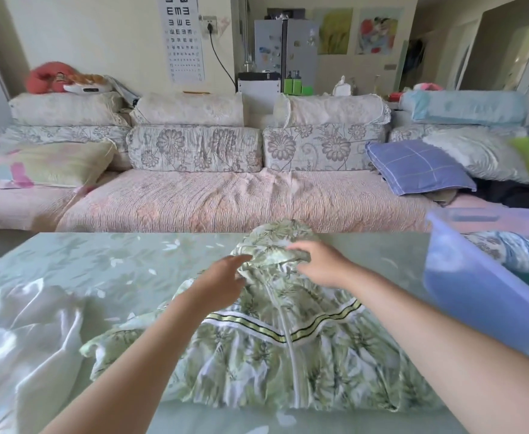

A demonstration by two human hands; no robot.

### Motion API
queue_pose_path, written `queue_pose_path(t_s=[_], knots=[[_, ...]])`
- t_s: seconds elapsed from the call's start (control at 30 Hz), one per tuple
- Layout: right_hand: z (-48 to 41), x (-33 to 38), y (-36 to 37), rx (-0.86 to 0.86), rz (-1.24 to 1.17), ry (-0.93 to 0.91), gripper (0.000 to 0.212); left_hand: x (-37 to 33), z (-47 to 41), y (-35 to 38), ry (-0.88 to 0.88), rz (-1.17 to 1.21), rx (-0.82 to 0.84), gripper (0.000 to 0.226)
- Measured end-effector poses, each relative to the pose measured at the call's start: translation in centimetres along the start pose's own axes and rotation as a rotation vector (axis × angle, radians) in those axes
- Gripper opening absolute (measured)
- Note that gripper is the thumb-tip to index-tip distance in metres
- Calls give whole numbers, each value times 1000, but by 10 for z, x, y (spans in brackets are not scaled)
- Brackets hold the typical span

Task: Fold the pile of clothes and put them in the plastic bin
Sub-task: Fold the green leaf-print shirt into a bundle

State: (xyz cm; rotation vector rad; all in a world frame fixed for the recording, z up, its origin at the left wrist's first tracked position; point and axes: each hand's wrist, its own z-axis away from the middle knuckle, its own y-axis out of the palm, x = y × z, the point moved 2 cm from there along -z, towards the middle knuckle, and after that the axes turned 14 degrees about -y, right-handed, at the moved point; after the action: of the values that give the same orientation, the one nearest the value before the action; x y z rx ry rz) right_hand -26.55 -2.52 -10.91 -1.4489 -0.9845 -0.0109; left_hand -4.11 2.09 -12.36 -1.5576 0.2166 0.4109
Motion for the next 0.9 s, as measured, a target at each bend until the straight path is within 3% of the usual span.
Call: queue_pose_path(t_s=[0.2, 0.27, 0.4, 0.53, 0.6, 0.67, 0.77, 0.83, 0.9], knots=[[47, 15, 25, 135, -23, -12, 43, -12, 52, 9, 177, -73, 80, 10], [66, 30, 30, 148, -29, -21, 38, -17, 70, 7, 184, -130, 150, 13], [103, 69, 34, 258, 56, -44, 11, -28, 105, 7, 105, -231, 512, 30], [135, 85, 40, 613, 500, 61, 39, -29, 131, 14, -59, -353, 899, 27], [142, 80, 44, 709, 661, 128, 37, -25, 135, 17, -87, -373, 954, 22], [140, 71, 43, 630, 758, 109, 35, -22, 132, 16, -38, -395, 808, 36], [131, 55, 38, 535, 800, 148, 72, -15, 123, 16, 94, -518, 379, 83], [126, 50, 38, 620, 794, 177, 77, -8, 116, 23, 168, -583, 168, 109], [123, 49, 40, 706, 775, 207, 70, -1, 109, 30, 168, -619, 101, 107]])
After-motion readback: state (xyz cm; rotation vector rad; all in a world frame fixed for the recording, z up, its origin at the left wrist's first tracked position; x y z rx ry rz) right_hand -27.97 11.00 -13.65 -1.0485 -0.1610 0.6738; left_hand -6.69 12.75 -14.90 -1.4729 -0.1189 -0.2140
